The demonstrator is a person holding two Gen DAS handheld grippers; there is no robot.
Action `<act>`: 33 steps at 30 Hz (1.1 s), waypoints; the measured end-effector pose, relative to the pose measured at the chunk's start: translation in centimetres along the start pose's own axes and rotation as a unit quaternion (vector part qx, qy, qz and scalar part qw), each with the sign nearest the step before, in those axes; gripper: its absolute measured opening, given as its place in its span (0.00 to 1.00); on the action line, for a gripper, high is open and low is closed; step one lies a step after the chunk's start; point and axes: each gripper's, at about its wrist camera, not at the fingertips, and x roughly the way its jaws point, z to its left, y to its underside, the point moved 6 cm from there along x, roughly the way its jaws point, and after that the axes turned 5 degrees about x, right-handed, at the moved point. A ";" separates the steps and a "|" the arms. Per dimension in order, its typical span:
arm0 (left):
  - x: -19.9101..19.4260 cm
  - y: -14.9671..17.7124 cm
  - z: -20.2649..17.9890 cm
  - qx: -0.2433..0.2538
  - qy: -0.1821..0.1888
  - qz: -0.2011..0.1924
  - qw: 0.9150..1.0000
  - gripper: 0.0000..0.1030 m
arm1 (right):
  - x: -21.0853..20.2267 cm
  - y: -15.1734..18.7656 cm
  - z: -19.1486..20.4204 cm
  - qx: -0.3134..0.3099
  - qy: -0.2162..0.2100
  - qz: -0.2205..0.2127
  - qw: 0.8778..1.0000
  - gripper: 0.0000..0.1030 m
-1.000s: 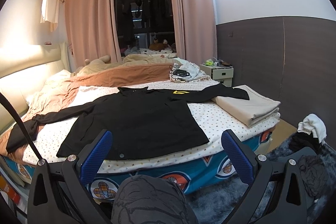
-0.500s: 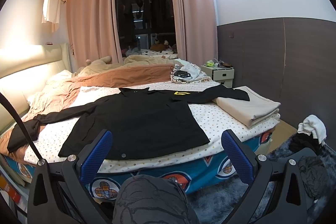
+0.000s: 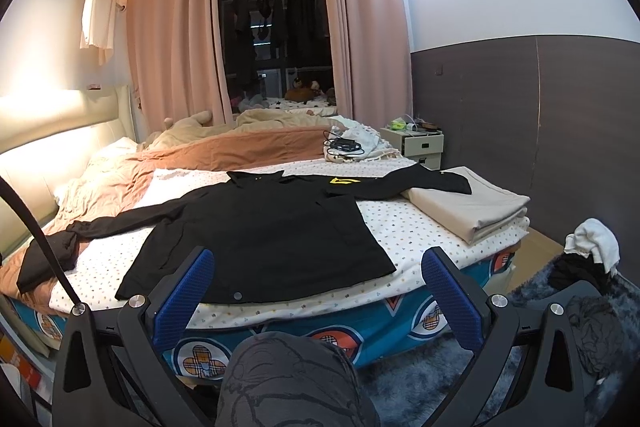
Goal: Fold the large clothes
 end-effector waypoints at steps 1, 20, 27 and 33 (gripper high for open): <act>-0.1 0.0 -0.1 0.001 0.001 0.000 1.000 1.00 | -0.1 -0.1 0.0 0.001 -0.001 0.000 1.000 1.00; 1.8 -2.1 1.3 0.004 -0.023 0.004 1.000 1.00 | 5.6 -2.6 1.8 0.003 -0.044 0.014 0.999 1.00; 3.8 -4.3 3.9 0.010 -0.054 0.006 0.998 1.00 | 10.7 -4.7 2.9 0.005 -0.088 0.022 0.996 1.00; 6.0 -5.3 6.2 -0.002 -0.066 0.014 0.998 1.00 | 14.6 -5.9 2.7 -0.012 -0.120 0.021 0.992 1.00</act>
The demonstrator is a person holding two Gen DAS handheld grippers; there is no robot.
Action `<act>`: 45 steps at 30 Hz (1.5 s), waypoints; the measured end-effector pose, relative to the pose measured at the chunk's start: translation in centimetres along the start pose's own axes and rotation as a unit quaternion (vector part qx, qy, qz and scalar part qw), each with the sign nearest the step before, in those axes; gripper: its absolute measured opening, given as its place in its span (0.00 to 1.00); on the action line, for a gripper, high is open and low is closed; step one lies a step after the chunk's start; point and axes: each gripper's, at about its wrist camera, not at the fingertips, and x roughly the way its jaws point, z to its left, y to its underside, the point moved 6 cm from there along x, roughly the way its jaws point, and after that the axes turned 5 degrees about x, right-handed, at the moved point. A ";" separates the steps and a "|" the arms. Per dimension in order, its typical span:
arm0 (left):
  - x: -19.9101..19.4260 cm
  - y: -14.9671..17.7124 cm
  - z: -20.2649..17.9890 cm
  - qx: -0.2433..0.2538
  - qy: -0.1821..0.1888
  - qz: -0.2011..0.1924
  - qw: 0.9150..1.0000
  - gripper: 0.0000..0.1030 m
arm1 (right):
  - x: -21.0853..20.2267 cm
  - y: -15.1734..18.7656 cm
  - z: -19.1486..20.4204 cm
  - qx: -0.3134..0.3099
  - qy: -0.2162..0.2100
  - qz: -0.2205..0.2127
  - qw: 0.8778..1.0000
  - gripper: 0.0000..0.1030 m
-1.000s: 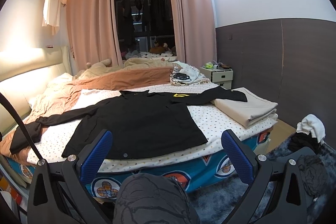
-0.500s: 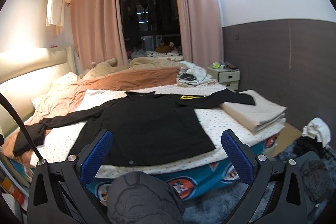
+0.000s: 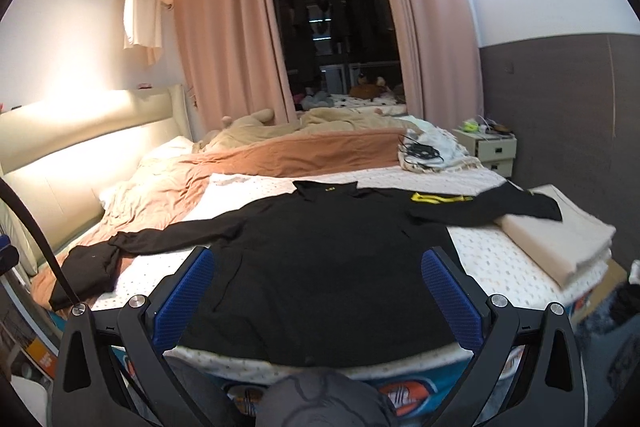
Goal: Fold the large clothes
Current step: 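Move both tools down toward the black jacket's sleeve and body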
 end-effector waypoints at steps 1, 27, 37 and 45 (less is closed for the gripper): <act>0.5 -0.2 0.3 -0.002 -0.002 0.000 1.000 1.00 | 0.9 -0.4 -0.2 -0.004 -0.004 0.000 1.000 1.00; 16.9 -1.8 12.4 -0.079 -0.085 0.069 0.991 1.00 | 20.2 -6.5 0.5 0.045 -0.096 0.049 0.993 1.00; 23.2 -1.7 18.0 -0.121 -0.116 0.103 0.980 1.00 | 29.2 -10.7 2.8 0.038 -0.148 0.100 0.983 1.00; 28.9 0.2 22.2 -0.198 -0.125 0.149 0.961 0.96 | 36.5 -12.9 3.5 0.021 -0.165 0.123 0.978 1.00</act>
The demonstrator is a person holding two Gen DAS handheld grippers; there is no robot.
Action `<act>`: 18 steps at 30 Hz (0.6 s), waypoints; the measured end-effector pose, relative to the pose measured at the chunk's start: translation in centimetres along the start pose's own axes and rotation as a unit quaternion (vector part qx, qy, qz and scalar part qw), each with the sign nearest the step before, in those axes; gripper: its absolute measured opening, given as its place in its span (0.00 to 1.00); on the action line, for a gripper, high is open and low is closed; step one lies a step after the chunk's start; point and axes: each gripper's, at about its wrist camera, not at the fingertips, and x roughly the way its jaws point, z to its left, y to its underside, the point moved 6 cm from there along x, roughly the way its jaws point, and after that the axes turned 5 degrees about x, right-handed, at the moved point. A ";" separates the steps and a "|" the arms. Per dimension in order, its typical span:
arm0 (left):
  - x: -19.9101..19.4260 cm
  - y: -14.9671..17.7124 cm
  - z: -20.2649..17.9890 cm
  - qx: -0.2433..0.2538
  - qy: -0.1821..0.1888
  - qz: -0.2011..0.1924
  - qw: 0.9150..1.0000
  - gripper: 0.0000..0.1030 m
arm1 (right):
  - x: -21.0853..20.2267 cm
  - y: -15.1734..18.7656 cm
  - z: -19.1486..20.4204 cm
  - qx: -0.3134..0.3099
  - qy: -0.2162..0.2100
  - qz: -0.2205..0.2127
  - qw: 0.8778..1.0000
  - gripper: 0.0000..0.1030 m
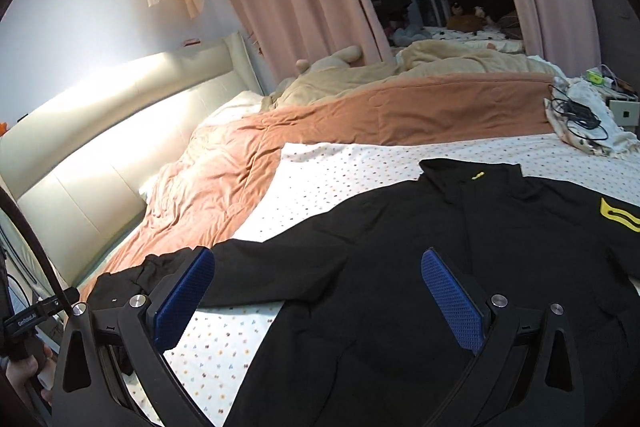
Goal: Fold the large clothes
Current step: 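Move both tools down toward the black jacket's sleeve and body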
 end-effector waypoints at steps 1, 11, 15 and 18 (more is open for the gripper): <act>0.8 -0.1 0.2 -0.006 0.000 0.007 1.000 0.96 | 0.8 0.0 0.0 -0.001 0.000 0.003 1.000 1.00; 10.3 0.7 3.9 -0.095 -0.024 0.078 0.992 0.82 | 9.2 -3.7 -2.4 -0.007 0.007 0.055 0.998 1.00; 13.8 1.3 5.5 -0.111 -0.052 0.099 0.988 0.82 | 12.0 -4.5 -2.5 -0.002 0.000 0.076 0.997 0.96; 16.1 1.9 6.7 -0.130 -0.071 0.115 0.982 0.82 | 13.9 -4.7 -2.4 -0.006 0.001 0.088 0.996 0.95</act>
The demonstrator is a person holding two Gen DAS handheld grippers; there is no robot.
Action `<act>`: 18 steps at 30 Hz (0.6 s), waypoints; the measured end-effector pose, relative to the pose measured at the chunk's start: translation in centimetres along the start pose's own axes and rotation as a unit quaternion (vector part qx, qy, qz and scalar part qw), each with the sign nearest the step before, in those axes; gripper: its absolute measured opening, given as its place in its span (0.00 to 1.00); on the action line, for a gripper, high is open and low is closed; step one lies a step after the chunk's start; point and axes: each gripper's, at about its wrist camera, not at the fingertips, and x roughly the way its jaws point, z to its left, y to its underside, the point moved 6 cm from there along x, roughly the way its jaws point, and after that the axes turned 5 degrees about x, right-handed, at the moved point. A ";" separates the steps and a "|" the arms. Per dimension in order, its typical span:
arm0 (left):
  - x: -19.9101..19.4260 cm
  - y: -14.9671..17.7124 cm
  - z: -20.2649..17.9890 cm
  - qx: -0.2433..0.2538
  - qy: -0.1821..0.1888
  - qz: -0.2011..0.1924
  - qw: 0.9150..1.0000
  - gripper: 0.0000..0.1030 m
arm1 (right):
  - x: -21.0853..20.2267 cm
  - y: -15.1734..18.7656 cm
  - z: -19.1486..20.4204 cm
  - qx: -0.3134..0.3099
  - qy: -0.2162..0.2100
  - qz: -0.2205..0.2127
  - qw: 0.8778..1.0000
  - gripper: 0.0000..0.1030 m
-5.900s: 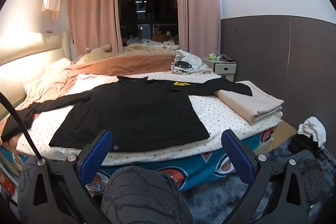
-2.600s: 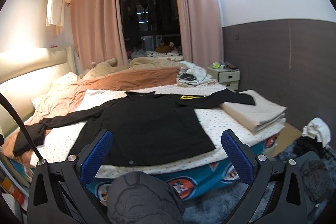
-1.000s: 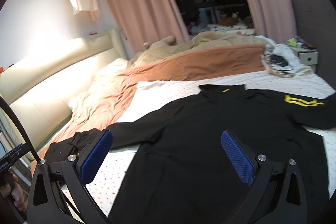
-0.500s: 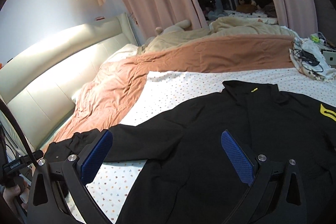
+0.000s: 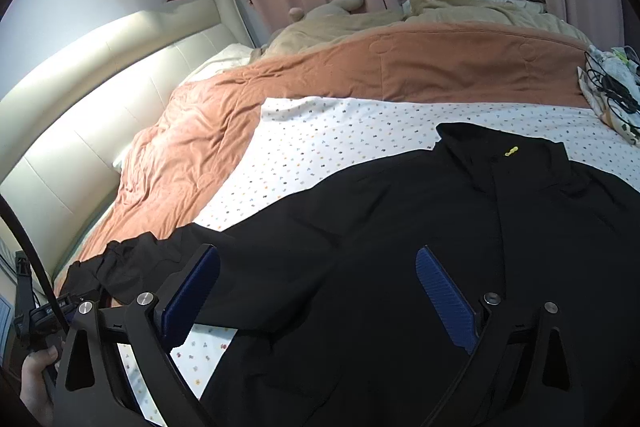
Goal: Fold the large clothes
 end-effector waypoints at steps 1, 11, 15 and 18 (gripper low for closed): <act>0.9 -0.1 0.2 -0.003 -0.008 0.005 1.000 0.82 | 0.6 0.0 0.0 0.000 -0.001 0.007 1.000 0.95; 7.7 -0.9 2.1 -0.022 -0.088 0.032 0.995 0.67 | 7.0 0.6 -1.8 0.010 -0.005 0.082 0.997 0.67; 8.8 -1.8 2.1 -0.006 -0.112 0.017 0.994 0.34 | 8.9 1.1 -2.2 0.027 -0.010 0.102 0.994 0.65; 8.4 -2.8 1.5 0.005 -0.110 0.013 0.994 0.06 | 10.4 1.8 -2.3 0.037 -0.018 0.117 0.992 0.65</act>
